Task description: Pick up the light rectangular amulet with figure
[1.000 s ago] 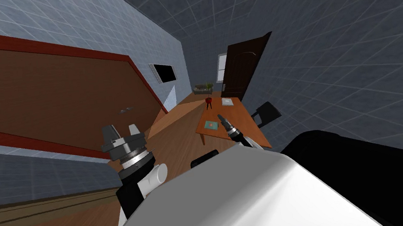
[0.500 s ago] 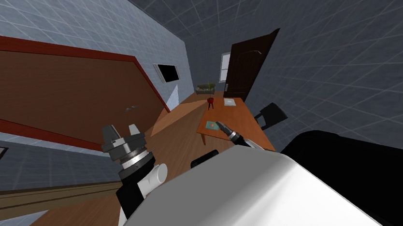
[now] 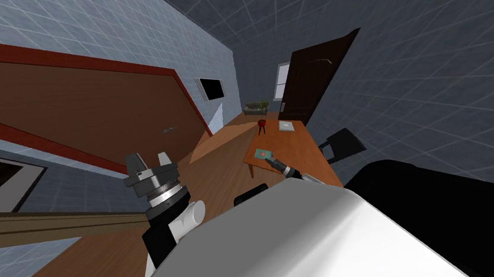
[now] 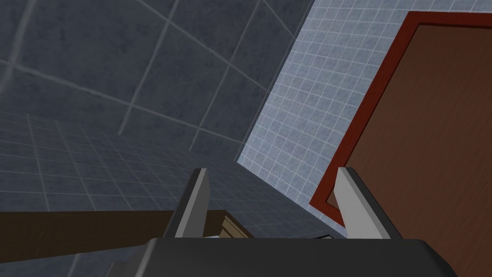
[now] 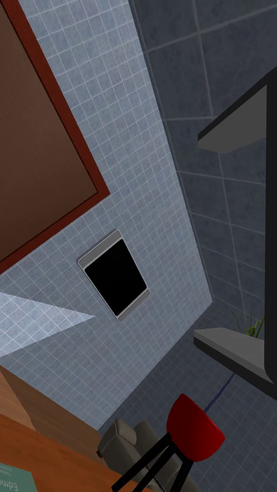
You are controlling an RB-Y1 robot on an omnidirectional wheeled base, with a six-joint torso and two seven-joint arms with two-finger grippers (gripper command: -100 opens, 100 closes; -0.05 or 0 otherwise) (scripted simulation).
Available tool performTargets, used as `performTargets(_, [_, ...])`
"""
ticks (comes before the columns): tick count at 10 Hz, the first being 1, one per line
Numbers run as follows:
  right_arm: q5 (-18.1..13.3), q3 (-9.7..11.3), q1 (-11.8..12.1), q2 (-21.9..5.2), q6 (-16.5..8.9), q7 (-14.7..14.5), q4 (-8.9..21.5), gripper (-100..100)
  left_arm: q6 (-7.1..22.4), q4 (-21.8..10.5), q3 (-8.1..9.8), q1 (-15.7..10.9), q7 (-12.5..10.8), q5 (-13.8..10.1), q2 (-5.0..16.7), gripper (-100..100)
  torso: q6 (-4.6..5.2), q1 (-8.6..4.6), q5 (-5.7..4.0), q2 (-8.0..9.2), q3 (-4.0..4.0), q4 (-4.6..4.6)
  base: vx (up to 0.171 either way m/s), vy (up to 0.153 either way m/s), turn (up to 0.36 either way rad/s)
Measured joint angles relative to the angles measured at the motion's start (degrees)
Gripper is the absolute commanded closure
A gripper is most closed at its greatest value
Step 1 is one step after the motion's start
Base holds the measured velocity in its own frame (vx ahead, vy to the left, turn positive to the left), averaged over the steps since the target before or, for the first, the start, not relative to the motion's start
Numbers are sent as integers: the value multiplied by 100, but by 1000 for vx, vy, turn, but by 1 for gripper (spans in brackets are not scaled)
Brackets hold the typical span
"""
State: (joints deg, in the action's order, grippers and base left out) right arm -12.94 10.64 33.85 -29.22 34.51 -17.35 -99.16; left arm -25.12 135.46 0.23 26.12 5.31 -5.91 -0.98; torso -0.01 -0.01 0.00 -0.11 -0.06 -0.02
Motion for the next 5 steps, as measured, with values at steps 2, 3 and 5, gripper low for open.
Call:
performTargets(2, [-148, 137, -66, -180, 41, -84, 412, -100, 0, 0, 0, 0, 0, 0, 0, 0, 0, 3, 0, -3, -2, -1, 26, 10, 108])
performTargets(3, [-195, 175, -51, -263, 60, -118, 552, -100, 0, 0, 0, 0, 0, 0, 0, 0, 3, 4, 1, -1, -1, -1, 27, 18, 168])
performTargets(5, [-352, 326, -113, -461, 18, -192, 879, -100, 0, 0, 0, 1, 0, 0, 0, 0, 3, 6, 1, -2, -2, -1, 31, 16, 121])
